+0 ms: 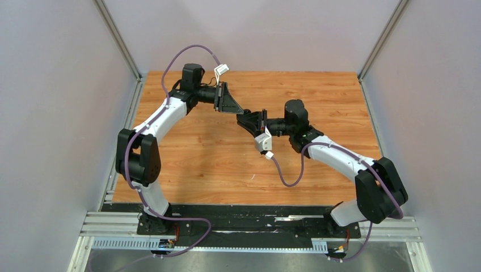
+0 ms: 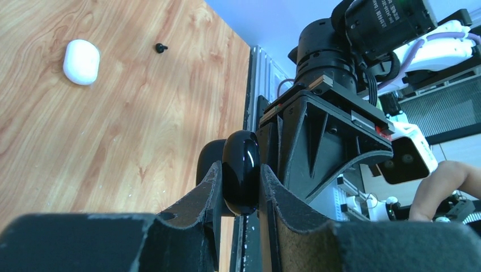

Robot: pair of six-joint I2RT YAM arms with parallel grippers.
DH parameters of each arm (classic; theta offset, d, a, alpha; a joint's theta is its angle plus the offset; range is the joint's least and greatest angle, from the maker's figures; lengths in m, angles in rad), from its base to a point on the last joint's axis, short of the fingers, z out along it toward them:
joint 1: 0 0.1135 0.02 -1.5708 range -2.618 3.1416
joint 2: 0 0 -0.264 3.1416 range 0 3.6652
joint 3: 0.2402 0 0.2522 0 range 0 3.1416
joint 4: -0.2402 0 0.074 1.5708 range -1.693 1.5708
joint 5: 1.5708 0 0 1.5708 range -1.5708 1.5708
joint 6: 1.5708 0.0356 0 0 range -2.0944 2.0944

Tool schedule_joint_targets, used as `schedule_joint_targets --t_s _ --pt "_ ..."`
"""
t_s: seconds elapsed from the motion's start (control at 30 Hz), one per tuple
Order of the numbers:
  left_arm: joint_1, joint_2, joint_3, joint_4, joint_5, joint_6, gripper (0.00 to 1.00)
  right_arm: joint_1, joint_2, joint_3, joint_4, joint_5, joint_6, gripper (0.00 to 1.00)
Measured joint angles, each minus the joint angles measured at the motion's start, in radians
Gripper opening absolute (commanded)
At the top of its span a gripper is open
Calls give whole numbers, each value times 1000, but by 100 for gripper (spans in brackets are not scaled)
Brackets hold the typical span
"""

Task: Insert the wireless bluetooth earbuds into the charging case
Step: Place the earbud in the charging case.

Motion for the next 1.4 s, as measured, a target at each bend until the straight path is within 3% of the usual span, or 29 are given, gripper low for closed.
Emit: schedule_joint_targets --t_s 0.23,0.4,0.6,0.87,1.0,1.4 --pt "2 2 -15 74 25 -59 0 6 1 -51 128 15 -5 1" --pt "6 7 -17 114 39 -92 0 8 4 -59 161 28 -4 16" --pt "6 17 -17 125 43 -108 0 9 4 -45 118 32 -5 23" --pt "2 18 -17 127 55 -117 0 13 3 -2 25 36 -5 22" --pt "0 18 -21 132 55 -118 0 13 -2 -2 10 37 -5 12" --pt "-2 18 -26 134 60 -126 0 14 -37 -2 -46 51 -1 19"
